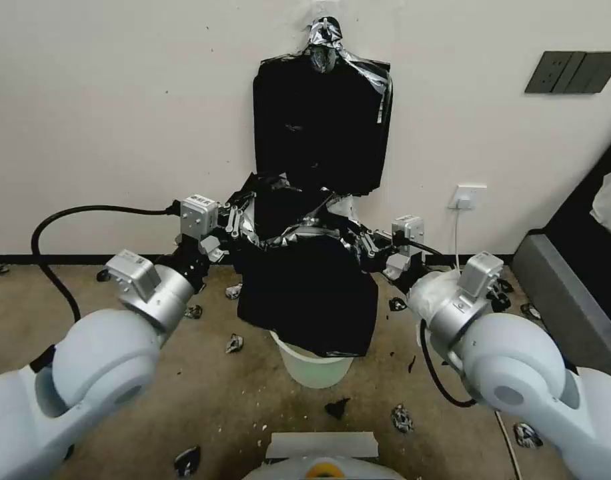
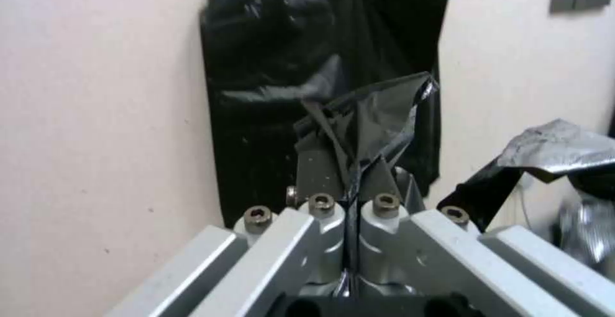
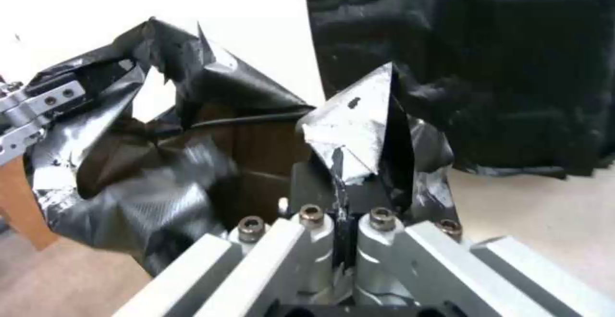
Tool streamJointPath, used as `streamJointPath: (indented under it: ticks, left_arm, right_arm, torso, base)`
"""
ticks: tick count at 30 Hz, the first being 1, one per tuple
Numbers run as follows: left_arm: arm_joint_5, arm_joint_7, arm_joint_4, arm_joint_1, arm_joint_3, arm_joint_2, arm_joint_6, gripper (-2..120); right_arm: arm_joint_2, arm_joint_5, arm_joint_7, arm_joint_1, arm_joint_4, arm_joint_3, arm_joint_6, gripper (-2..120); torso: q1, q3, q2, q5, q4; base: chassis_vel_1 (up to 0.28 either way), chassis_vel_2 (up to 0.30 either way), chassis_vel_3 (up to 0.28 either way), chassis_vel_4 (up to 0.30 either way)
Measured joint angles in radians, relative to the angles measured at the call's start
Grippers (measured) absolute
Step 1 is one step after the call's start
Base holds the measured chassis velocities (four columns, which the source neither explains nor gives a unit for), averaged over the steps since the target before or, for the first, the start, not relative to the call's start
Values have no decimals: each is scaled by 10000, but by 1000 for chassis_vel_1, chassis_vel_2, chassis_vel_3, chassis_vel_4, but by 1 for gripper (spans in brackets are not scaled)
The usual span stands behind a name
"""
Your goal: Place a trash bag onto the trash bin.
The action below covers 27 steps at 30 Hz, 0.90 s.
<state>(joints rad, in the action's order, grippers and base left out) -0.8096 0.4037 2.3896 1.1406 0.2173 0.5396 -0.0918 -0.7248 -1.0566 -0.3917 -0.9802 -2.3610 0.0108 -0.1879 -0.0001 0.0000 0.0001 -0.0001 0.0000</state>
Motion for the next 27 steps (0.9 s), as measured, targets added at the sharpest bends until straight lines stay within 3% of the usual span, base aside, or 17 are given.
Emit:
streamJointPath:
  ticks: [9,27]
  left_arm:
    - [-225,94,-308,-441,-130,171,112,0]
    - [-93,642,-717,-185,-1741,2009,-440,0]
  right_arm:
    - [-394,-210,-123,845,463,546,61,0]
    - [320,-374,-199,-1579,413,-1414,-63,0]
  torso:
    - [1,0,0,1,1]
    - [0,0,-3,2,0]
  base:
    - [0,0,0,0]
    - [0,0,0,0]
